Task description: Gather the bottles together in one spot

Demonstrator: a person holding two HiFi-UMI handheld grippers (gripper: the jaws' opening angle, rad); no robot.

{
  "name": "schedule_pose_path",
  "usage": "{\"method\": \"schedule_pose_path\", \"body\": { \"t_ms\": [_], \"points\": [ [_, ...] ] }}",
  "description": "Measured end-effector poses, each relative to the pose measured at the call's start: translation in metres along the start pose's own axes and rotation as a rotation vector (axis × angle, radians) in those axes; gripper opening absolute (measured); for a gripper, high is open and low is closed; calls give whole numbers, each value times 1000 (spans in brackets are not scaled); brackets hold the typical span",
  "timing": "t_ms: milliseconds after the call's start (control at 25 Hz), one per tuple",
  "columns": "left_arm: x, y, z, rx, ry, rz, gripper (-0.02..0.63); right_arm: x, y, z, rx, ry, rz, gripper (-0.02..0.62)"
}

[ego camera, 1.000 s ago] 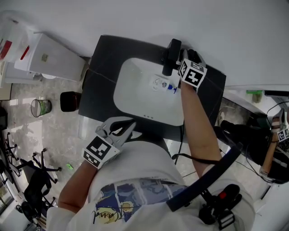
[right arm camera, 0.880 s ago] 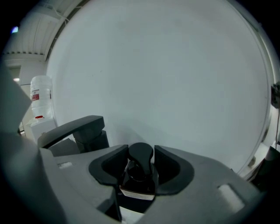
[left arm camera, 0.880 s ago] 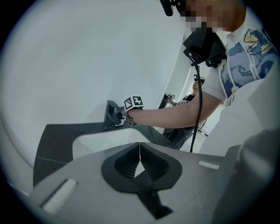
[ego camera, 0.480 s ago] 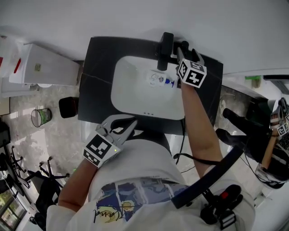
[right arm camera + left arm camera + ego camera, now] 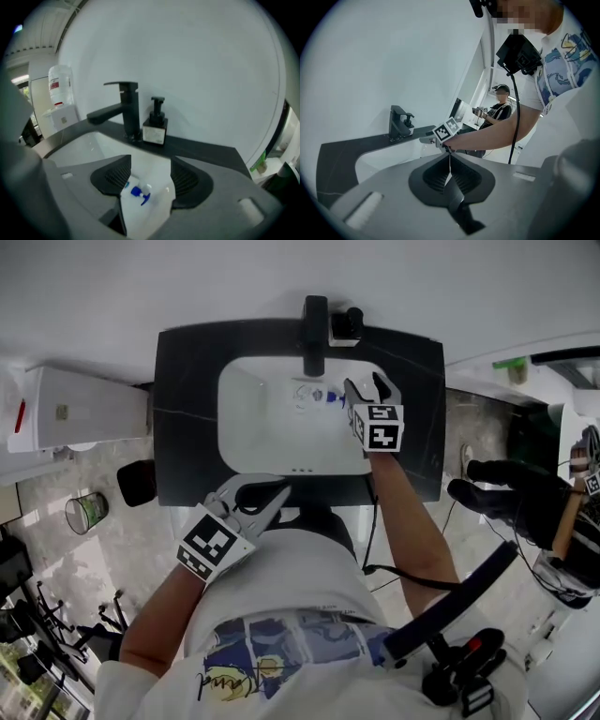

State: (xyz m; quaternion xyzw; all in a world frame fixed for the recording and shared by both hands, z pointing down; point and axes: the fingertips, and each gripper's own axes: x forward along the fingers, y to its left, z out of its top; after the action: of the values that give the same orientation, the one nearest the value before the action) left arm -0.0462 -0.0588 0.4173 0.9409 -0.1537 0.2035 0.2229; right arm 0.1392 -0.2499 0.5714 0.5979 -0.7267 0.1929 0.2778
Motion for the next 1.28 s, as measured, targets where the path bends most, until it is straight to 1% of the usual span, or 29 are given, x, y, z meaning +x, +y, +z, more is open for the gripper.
{"method": "schedule_pose_path", "body": {
  "t_ms": [80, 160, 240, 320, 480, 680, 840, 960, 1120, 1280],
  "points": [
    [2, -2, -1, 3, 10, -18, 6, 2, 12, -30, -34, 73, 32, 251],
    [4, -3, -2, 3, 18, -29, 8, 6, 20, -60, -47, 144, 49, 233],
    [5, -3, -4, 1, 26, -32, 6, 13, 23, -86, -43, 200, 47, 207],
    [4, -2, -7, -1, 39, -29, 6, 19, 25, -103, -14, 230, 38, 182],
    [2, 3, -12, -7, 66, -18, 6, 31, 25, -118, 15, 261, 15, 149],
    [-1, 8, -17, -16, 84, -13, 6, 49, 23, -134, 37, 317, -6, 147],
    [-2, 12, -19, -19, 89, -10, 6, 60, 24, -145, 30, 353, -12, 147],
    [-4, 15, -24, -29, 97, -2, 6, 68, 28, -149, 43, 353, -12, 124],
    [-5, 19, -29, -36, 104, 10, 8, 73, 25, -153, 34, 354, -59, 63],
    [-7, 21, -30, -38, 103, 21, 6, 76, 24, -154, 13, 353, -90, 58]
  ]
}}
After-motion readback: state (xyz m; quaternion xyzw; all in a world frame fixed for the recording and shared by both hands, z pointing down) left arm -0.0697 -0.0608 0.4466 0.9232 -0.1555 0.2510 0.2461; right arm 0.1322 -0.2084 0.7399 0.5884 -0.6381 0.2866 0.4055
